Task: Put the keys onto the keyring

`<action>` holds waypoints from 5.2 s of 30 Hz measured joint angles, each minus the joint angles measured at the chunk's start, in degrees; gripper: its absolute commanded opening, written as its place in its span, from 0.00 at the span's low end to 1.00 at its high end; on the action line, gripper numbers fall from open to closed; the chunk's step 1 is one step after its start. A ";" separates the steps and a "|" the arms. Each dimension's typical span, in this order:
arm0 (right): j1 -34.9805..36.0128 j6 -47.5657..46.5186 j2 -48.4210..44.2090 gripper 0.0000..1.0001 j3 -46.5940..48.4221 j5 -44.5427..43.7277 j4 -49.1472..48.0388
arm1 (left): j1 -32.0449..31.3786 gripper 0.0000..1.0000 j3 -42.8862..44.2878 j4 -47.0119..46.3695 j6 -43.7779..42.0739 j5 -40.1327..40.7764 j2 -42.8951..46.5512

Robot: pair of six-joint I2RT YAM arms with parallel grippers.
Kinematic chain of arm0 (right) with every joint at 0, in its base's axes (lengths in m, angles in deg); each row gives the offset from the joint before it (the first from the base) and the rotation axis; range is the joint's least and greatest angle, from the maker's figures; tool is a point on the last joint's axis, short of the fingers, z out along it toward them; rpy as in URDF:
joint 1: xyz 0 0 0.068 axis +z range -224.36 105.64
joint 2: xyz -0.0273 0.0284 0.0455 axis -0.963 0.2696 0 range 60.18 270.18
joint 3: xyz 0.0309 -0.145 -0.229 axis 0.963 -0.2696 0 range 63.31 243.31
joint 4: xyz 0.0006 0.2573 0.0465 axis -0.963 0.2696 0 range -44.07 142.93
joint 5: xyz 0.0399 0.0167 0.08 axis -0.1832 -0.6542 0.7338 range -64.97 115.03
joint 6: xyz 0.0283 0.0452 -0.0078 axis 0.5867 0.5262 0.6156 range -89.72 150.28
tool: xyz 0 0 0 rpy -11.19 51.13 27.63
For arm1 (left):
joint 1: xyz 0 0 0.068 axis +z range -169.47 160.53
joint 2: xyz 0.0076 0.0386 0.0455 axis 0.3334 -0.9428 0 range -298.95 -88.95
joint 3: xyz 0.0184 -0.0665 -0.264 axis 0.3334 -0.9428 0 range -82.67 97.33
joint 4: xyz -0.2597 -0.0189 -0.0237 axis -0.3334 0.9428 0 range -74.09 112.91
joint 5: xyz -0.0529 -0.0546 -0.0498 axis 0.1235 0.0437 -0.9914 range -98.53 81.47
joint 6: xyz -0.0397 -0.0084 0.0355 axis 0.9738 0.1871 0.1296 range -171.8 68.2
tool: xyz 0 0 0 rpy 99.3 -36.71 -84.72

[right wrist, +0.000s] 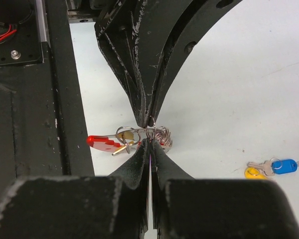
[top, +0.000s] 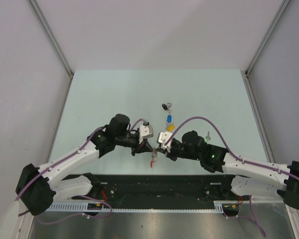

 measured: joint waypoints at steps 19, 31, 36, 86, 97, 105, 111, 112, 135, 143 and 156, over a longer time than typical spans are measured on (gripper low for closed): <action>0.00 -0.83 2.62 0.00 0.76 2.03 -0.55 | -0.02 0.00 0.00 1.33 0.24 -0.31 0.00; 0.48 -1.27 1.31 0.00 0.83 0.39 -1.64 | -0.04 0.00 -1.75 -1.53 7.85 4.02 5.03; 0.68 -1.20 0.74 0.00 0.81 0.52 -2.89 | -0.02 0.00 -5.18 -5.31 11.85 5.18 9.75; 0.20 0.87 -0.83 0.00 -3.13 5.51 -5.92 | -0.13 0.61 -3.78 -6.69 9.14 9.07 17.16; 0.22 0.17 -0.83 0.00 -3.13 5.53 -5.57 | -0.13 0.49 5.64 11.85 -8.57 -0.57 1.40; 0.24 0.00 -0.83 0.00 -3.13 5.53 -5.57 | -0.13 0.34 7.19 14.25 -10.91 -4.66 -2.75; 0.28 0.00 -0.83 0.00 -3.13 5.53 -5.55 | -0.13 0.13 7.19 14.10 -10.80 -6.45 -4.20; 0.28 0.00 -0.83 0.00 -3.13 5.53 -5.55 | -0.13 0.11 7.19 14.08 -10.78 -6.75 -4.33; 0.74 -0.35 -1.64 0.00 -3.04 5.49 -8.96 | 3.89 0.00 -7.65 -7.76 13.66 -4.33 13.79; 0.81 -0.42 -1.25 0.00 -3.02 5.53 -10.16 | 4.13 0.01 -14.23 -18.23 23.87 -0.83 20.02; 0.76 -0.37 1.11 0.00 -3.02 5.16 -11.50 | 2.67 0.00 -25.86 -40.52 35.69 6.05 22.45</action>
